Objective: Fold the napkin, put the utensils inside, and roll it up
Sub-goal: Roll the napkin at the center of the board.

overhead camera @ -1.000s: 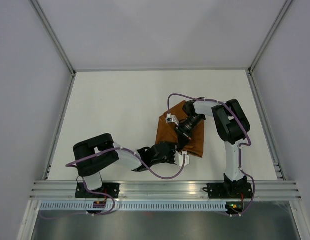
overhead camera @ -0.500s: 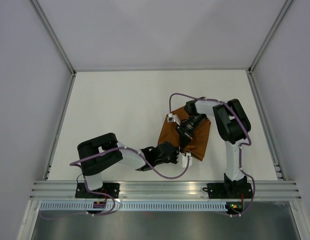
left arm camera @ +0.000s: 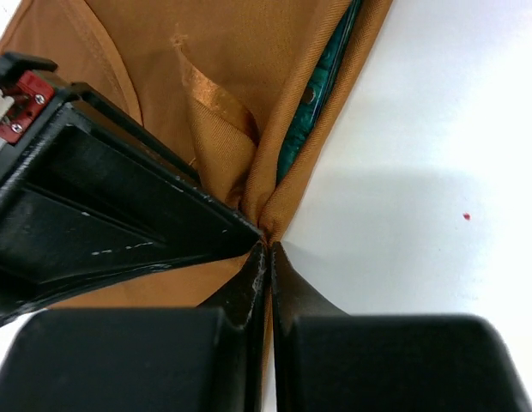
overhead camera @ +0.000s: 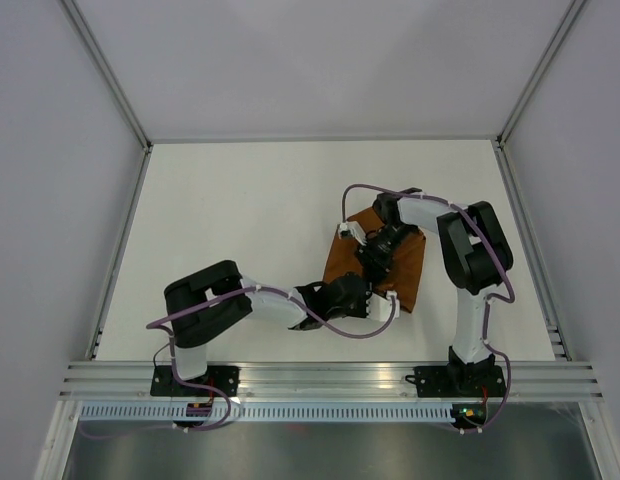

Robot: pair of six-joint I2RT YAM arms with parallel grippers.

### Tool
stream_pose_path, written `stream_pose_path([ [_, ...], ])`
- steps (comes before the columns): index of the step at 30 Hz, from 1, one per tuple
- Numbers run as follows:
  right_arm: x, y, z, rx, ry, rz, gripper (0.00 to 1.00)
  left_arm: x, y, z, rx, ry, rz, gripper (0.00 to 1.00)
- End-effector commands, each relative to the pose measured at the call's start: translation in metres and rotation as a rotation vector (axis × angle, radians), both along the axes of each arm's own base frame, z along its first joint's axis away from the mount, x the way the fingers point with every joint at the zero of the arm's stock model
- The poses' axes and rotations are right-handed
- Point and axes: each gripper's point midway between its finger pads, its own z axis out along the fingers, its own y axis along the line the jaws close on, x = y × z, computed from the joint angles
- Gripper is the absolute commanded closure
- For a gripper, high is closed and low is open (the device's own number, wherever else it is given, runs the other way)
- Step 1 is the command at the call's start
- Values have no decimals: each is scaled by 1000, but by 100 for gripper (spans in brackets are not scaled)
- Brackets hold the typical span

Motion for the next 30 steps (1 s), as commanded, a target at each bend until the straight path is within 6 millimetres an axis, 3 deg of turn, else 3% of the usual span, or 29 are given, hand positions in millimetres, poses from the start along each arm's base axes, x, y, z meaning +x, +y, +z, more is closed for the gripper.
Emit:
stream_pose_path([
  [1,39,-3,0,22,-204,16,58,-18,17,-38,87,175,61,98],
  [8,49,-17,16,40,-225,-50,51,-19,7,-34,96,254,108,98],
  [12,58,-26,23,51,-245,-111,49,-17,-4,-22,83,305,134,98],
  [14,63,-31,28,63,-259,-139,48,-20,0,-24,112,344,151,98],
  [22,97,-53,67,188,-341,-330,46,-21,-9,-8,94,552,161,98],
  [26,102,-78,81,259,-380,-400,46,-12,-12,3,71,657,157,98],
  [30,89,-95,88,293,-449,-400,46,-10,-12,8,70,751,152,98],
])
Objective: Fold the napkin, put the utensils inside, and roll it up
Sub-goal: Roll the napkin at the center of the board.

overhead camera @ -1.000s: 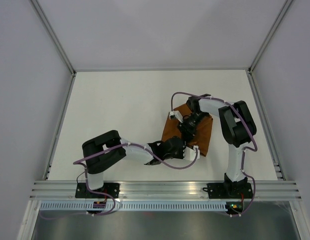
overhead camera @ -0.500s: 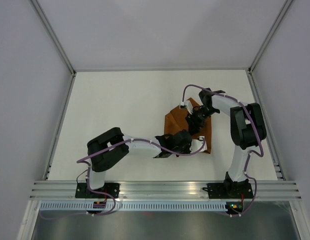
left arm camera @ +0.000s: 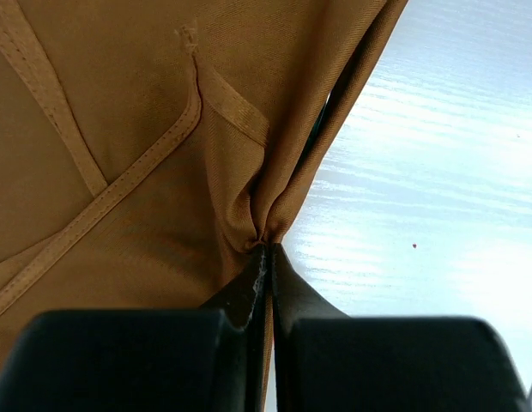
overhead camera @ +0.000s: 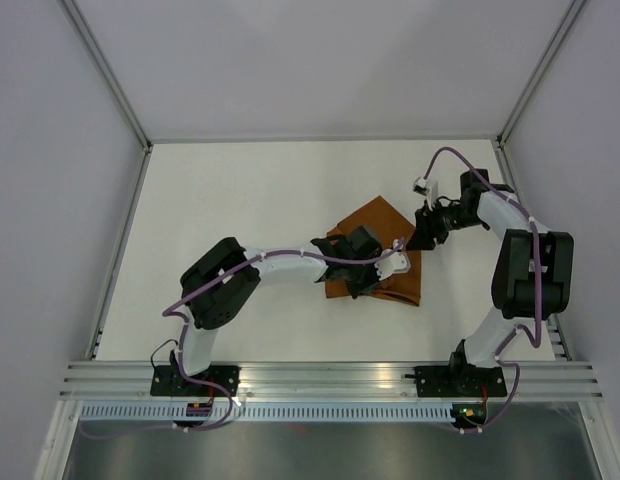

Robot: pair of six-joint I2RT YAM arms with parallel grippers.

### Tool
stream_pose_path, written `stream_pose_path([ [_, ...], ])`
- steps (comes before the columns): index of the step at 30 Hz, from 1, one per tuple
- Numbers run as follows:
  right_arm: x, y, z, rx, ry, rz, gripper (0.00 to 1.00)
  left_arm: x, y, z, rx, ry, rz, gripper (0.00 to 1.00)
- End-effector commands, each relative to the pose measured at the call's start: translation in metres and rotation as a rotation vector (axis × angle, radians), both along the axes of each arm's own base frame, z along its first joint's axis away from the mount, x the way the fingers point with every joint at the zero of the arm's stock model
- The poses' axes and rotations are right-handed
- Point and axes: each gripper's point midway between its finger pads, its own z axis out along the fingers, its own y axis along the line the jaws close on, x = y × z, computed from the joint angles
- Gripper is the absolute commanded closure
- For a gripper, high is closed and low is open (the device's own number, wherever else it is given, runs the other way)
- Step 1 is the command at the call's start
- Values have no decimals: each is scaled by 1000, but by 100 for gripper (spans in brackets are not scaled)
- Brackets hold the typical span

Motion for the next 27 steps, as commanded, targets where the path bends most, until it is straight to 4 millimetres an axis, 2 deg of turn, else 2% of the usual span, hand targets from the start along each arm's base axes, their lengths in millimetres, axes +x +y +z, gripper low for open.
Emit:
stream_pose_path([
  [1,-11,1,23,86,-138,58,46,-17,2,1,6,196,-8,98],
  [3,-28,1,20,70,-183,106,46,-10,0,6,-8,219,4,98],
  [5,-38,1,18,58,-222,140,45,-13,0,3,-4,265,-5,98],
  [6,-47,2,17,50,-259,169,45,-7,0,6,-17,274,5,98],
  [9,-58,2,15,35,-330,198,43,-3,0,8,-34,339,12,98],
  [12,-65,5,12,15,-388,216,41,1,0,8,-44,385,20,98],
  [16,-74,20,5,-13,-431,261,38,5,1,6,-46,436,28,98],
  [22,-75,46,-3,-73,-568,311,33,7,0,-1,-41,491,40,98],
  [27,-78,57,-11,-116,-638,352,30,10,1,-2,-42,522,50,98],
])
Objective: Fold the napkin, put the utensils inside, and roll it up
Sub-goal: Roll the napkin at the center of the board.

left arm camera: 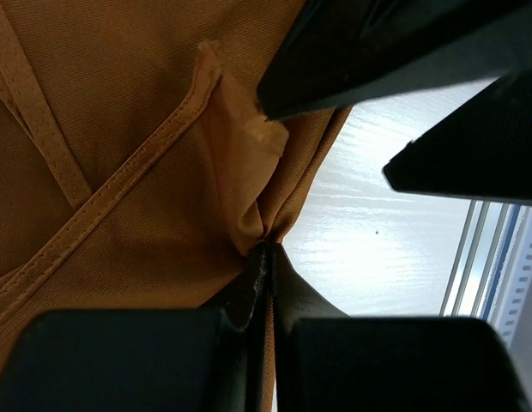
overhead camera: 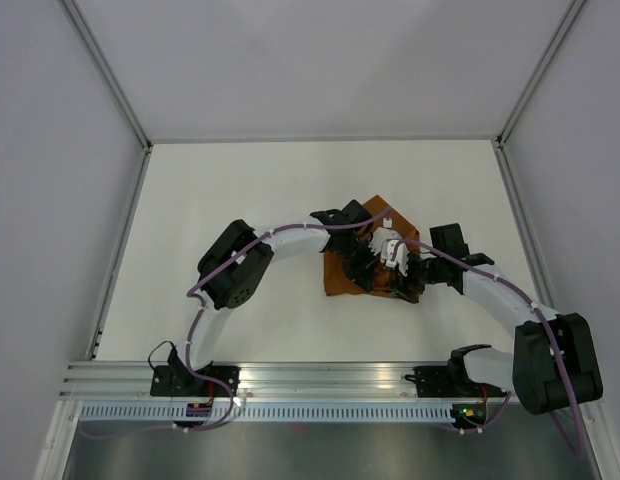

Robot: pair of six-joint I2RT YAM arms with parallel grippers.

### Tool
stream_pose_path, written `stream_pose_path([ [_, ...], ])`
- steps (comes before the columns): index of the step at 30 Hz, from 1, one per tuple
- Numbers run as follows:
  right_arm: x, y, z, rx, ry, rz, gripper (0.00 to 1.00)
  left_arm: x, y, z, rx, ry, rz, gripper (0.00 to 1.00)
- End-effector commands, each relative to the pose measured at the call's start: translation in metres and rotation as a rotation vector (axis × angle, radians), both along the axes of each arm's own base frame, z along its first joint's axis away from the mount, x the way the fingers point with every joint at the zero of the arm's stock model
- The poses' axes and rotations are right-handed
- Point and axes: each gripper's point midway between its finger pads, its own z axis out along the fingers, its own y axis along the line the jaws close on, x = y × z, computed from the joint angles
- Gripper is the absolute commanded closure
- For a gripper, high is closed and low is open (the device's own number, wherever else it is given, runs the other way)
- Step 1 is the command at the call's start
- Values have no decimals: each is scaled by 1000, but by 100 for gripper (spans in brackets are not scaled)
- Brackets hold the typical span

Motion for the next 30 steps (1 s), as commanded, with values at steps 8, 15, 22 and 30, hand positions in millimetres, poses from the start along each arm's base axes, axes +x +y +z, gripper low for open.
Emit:
stream_pose_path([
  [8,17,21,9,-5,-236,70,28,0,-5,1,4,89,17,98],
  [15,5,26,28,19,-234,120,26,0,-5,-1,10,99,19,98],
  [22,-1,35,24,3,-241,168,24,-2,-5,1,8,109,18,98],
  [30,7,45,-5,-90,-280,191,23,-3,-6,0,6,119,15,98],
])
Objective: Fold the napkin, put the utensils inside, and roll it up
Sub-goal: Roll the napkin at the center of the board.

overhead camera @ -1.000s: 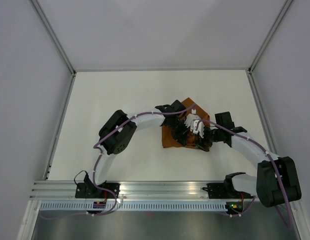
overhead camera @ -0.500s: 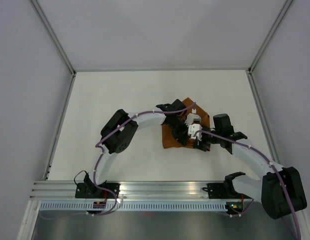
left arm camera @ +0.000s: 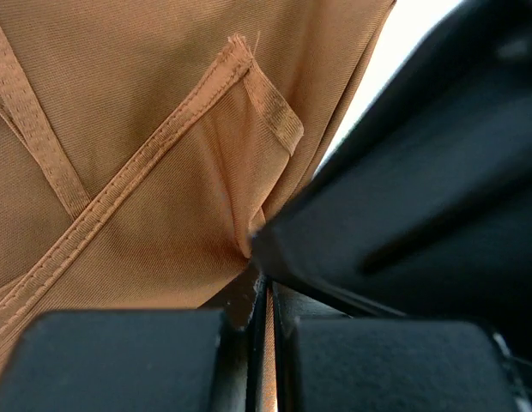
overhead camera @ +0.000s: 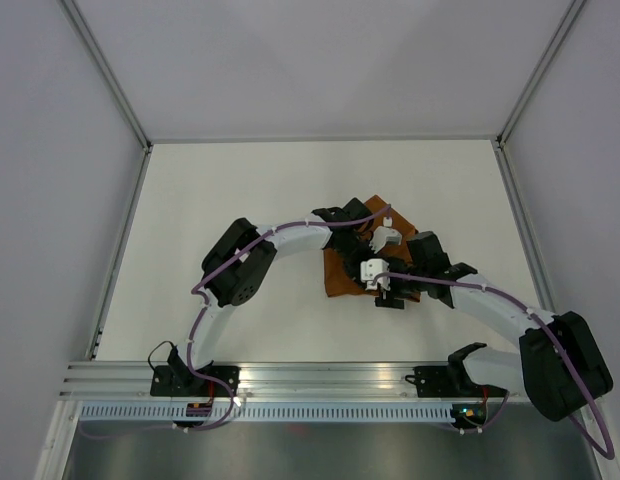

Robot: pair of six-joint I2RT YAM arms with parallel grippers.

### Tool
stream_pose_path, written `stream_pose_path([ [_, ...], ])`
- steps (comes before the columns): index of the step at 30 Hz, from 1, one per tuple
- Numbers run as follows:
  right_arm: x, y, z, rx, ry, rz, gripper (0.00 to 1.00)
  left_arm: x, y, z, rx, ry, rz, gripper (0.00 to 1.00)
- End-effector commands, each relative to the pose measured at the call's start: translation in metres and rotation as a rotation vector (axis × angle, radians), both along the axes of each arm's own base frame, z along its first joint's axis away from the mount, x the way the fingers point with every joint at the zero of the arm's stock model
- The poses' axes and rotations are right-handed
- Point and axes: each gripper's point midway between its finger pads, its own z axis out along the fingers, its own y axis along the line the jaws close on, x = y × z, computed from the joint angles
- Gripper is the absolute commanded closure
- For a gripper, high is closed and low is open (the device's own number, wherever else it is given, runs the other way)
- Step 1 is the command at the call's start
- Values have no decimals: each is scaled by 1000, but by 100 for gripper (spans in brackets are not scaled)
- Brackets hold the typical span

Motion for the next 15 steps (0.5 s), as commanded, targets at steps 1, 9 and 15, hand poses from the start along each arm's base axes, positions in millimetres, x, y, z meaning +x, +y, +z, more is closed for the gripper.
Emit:
stream_pose_path([
  [1,15,7,-5,-25,-82,22,23,-2,-3,0,9,55,20,98],
  [9,11,-5,-31,-98,-82,16,28,-2,-3,4,2,61,16,98],
  [15,8,-13,-41,-129,-75,-4,62,0,-6,8,-11,76,19,98],
])
